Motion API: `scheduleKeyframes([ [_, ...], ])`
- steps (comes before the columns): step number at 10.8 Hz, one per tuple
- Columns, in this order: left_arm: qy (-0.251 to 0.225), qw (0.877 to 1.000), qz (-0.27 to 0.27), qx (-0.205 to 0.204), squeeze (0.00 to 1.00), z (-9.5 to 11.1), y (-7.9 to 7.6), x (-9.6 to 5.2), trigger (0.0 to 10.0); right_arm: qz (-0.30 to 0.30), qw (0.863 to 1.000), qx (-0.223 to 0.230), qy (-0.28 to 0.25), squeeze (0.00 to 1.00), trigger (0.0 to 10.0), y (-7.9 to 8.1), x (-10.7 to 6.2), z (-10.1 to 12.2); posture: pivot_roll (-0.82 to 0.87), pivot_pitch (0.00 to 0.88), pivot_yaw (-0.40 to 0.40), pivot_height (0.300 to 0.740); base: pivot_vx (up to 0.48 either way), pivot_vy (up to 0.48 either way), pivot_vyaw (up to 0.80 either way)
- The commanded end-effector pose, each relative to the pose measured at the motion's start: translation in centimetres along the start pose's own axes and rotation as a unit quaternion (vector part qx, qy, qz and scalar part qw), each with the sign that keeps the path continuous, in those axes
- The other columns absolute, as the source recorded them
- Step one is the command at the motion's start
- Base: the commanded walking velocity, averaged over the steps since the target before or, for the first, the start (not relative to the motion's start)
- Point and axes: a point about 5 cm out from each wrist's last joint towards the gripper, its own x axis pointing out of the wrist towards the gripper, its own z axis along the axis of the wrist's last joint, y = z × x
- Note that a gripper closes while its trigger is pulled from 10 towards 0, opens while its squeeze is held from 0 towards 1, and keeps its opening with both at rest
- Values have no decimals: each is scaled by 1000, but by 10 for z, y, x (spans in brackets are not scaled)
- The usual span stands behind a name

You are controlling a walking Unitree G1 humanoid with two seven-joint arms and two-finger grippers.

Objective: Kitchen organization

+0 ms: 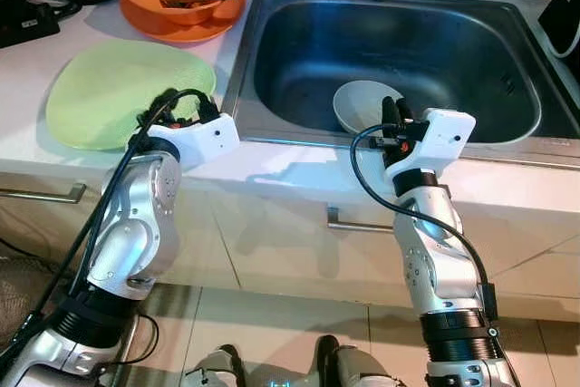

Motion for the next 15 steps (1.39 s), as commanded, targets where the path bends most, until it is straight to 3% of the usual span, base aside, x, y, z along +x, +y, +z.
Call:
scheduleKeyframes([
  [1,17,992,-124,1,0,-6,-47,3,0,-6,1000,3,27,0,10000,-4,-3,-9,93,219,-33,740,0,0,0],
  [13,2,992,-128,-6,0,2,-46,2,0,0,999,3,33,0,10000,-4,-1,-10,90,194,-33,740,0,0,0],
  [14,10,993,-118,-9,0,0,-45,3,2863,0,999,2,34,0,10000,-5,-1,-11,92,195,-35,740,0,0,0],
  [15,20,995,-102,-9,0,-3,-43,4,10000,1,999,2,34,0,10000,-5,-1,-11,93,199,-36,740,0,0,0],
])
